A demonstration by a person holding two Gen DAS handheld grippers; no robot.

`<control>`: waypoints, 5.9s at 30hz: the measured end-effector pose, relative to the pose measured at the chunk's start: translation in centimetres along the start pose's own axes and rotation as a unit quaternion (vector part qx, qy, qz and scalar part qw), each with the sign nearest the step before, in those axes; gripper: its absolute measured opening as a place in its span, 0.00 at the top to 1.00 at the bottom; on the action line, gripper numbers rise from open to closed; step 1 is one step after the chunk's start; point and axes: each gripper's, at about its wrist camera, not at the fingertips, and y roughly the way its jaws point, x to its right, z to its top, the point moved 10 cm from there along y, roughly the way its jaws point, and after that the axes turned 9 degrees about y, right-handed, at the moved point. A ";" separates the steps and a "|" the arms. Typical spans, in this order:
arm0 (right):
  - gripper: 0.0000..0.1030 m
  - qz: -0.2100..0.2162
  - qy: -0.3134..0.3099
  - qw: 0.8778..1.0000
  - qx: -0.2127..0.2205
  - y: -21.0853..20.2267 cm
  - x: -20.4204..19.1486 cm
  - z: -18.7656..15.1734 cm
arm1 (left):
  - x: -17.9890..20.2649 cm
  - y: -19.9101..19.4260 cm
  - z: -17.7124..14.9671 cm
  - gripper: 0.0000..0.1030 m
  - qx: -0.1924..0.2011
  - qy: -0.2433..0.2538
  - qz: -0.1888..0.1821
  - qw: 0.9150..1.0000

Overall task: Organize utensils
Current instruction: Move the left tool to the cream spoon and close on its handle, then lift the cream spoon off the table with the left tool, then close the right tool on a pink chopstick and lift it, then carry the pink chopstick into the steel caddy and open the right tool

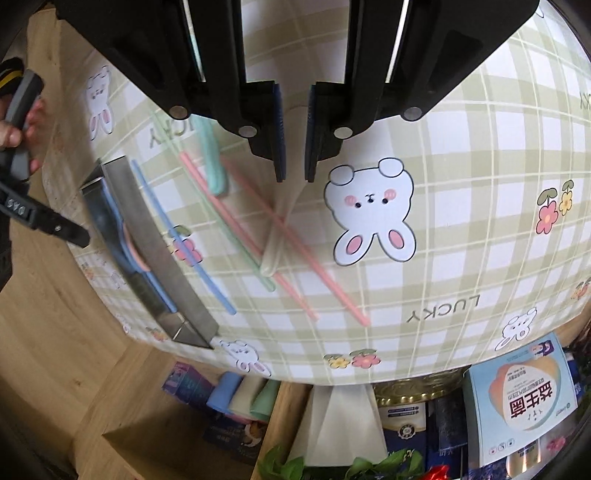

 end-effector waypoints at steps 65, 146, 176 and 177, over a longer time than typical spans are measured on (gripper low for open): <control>0.34 0.011 -0.031 0.999 0.000 -0.5 -4.6 -1.7 | 0.6 0.3 -4.1 0.92 -0.027 -0.029 -0.041 0.998; 0.84 0.048 -0.299 0.945 -0.125 18.0 -30.0 -9.0 | -14.8 -5.6 -7.0 0.87 0.089 -0.219 0.041 0.971; 0.94 0.155 -0.087 0.982 -0.062 7.8 -18.9 -7.6 | -6.8 -5.5 -5.2 0.87 0.079 -0.178 0.018 0.981; 0.94 0.158 -0.081 0.982 -0.057 7.4 -18.4 -7.2 | -6.5 -5.5 -5.0 0.87 0.079 -0.177 0.017 0.981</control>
